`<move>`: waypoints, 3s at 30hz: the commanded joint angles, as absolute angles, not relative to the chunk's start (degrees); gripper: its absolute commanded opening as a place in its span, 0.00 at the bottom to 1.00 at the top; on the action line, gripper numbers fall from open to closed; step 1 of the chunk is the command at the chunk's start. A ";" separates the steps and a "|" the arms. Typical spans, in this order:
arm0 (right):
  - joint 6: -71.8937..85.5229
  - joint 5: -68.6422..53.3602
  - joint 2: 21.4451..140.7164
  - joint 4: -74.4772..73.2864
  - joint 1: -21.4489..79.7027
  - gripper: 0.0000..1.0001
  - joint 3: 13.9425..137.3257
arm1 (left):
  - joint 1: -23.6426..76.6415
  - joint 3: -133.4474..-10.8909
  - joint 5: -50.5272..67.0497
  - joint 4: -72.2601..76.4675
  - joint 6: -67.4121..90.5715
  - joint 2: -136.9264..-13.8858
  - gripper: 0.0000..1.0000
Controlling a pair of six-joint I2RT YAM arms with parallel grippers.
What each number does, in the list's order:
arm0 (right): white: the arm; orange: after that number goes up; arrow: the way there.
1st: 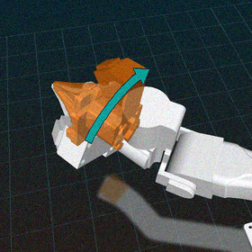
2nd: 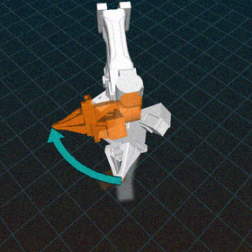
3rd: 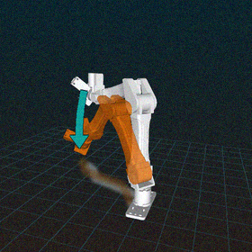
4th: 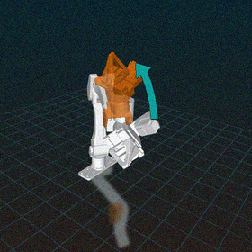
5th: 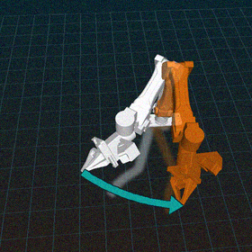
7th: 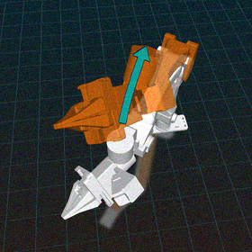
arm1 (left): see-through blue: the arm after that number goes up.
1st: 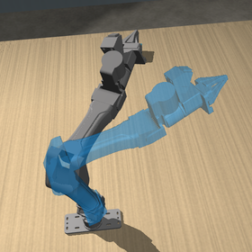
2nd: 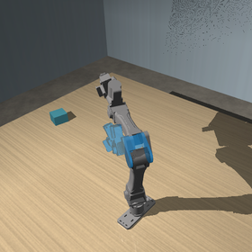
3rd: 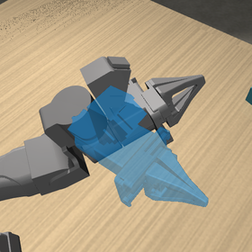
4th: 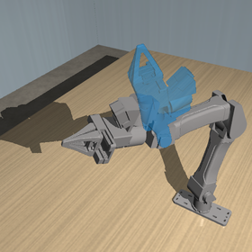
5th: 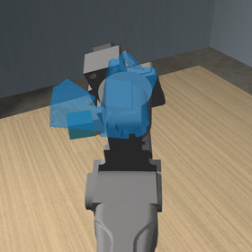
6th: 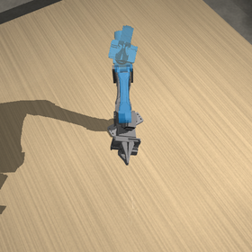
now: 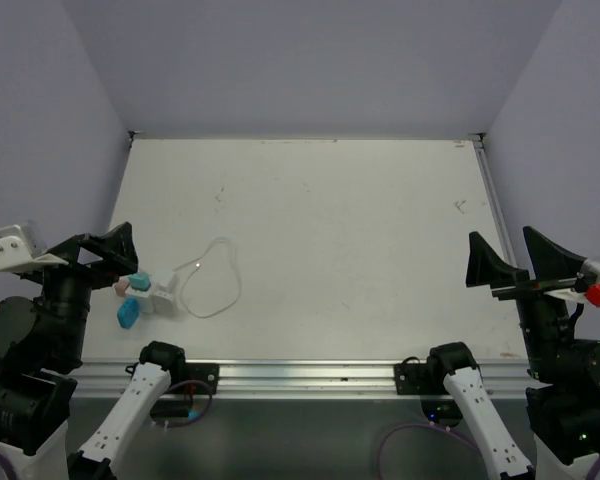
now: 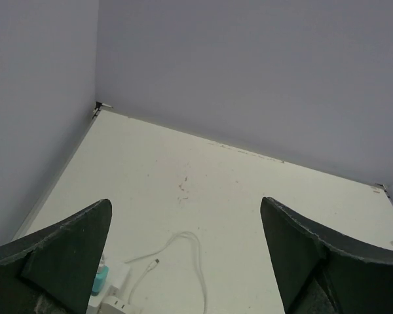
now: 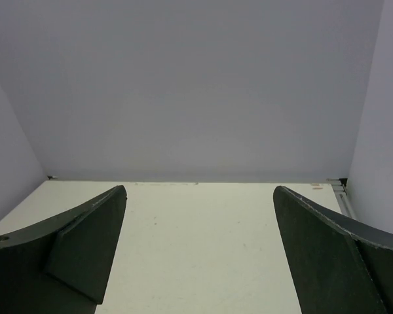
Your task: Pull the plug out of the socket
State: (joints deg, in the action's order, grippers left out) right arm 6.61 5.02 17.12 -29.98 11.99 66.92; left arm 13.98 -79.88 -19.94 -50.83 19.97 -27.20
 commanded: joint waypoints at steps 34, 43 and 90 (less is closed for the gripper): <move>23.82 -2.37 18.90 -33.22 13.18 0.99 48.43 | 14.50 -61.72 -33.57 -61.70 36.91 -42.01 0.99; 25.93 -5.27 16.44 -32.87 14.15 0.99 44.65 | 12.84 -59.24 -38.32 -60.21 40.61 -53.87 1.00; 19.51 -2.28 12.04 -39.20 22.24 0.99 48.25 | 0.00 -46.58 -44.56 -52.56 59.59 -76.55 0.85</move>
